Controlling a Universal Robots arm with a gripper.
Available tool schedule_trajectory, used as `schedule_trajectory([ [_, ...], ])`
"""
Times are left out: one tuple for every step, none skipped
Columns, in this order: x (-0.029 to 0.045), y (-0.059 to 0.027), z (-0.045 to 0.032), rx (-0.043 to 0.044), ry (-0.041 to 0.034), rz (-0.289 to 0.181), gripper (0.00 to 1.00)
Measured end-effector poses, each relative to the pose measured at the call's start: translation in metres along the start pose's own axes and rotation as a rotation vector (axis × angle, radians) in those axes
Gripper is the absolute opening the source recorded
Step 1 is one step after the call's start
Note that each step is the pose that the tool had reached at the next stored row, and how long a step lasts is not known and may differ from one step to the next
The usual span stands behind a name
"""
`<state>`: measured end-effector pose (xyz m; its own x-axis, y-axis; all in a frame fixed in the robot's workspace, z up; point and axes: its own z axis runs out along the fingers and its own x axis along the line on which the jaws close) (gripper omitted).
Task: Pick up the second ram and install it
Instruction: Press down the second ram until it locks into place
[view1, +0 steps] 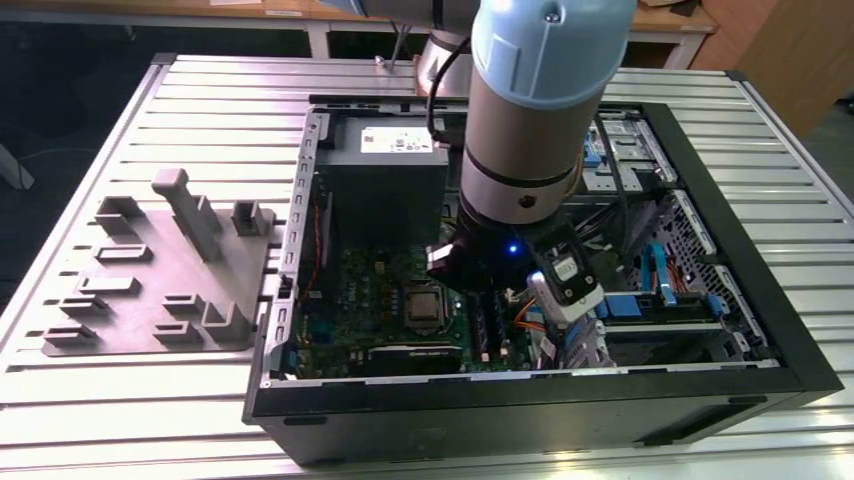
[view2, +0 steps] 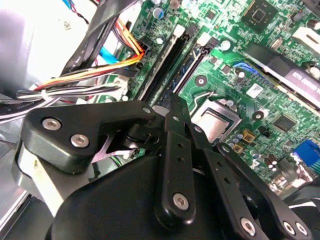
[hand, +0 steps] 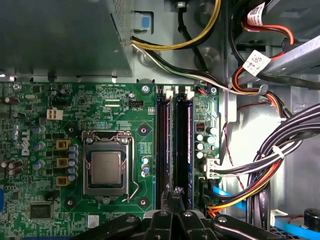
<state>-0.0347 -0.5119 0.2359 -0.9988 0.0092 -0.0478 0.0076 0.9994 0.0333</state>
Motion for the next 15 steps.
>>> schedule_trajectory([
  [-0.0006,0.0,0.0005,-0.0003,0.0,-0.003,0.1],
  [-0.001,0.0,0.001,-0.0004,0.0002,-0.007,0.1],
  [-0.0013,-0.0001,0.0013,-0.0004,0.0004,-0.012,0.1],
  [-0.0014,-0.0001,0.0017,-0.0006,0.0007,-0.019,0.1],
  [-0.0014,-0.0003,0.002,-0.0007,0.0007,-0.02,0.1],
  [-0.0015,-0.0011,0.0022,-0.0008,0.0007,-0.02,0.1],
  [-0.0015,-0.0027,0.0024,-0.0008,0.0008,-0.02,0.1],
  [-0.0015,-0.0044,0.0024,-0.0008,0.0008,-0.02,0.1],
  [-0.0015,-0.0061,0.0025,-0.0008,0.0008,-0.02,0.1],
  [-0.0015,-0.0079,0.0025,-0.0008,0.0008,-0.02,0.1],
  [-0.0015,-0.0094,0.0026,-0.0008,0.0008,-0.02,0.1],
  [-0.0015,-0.0105,0.0026,-0.0006,0.0008,-0.02,0.1],
  [-0.0014,-0.0112,0.0027,-0.0006,0.0008,-0.02,0.1],
  [-0.0015,-0.0124,0.0028,-0.0005,0.0008,-0.02,0.1],
  [-0.0015,-0.0137,0.0028,-0.0002,0.0008,-0.02,0.1],
])
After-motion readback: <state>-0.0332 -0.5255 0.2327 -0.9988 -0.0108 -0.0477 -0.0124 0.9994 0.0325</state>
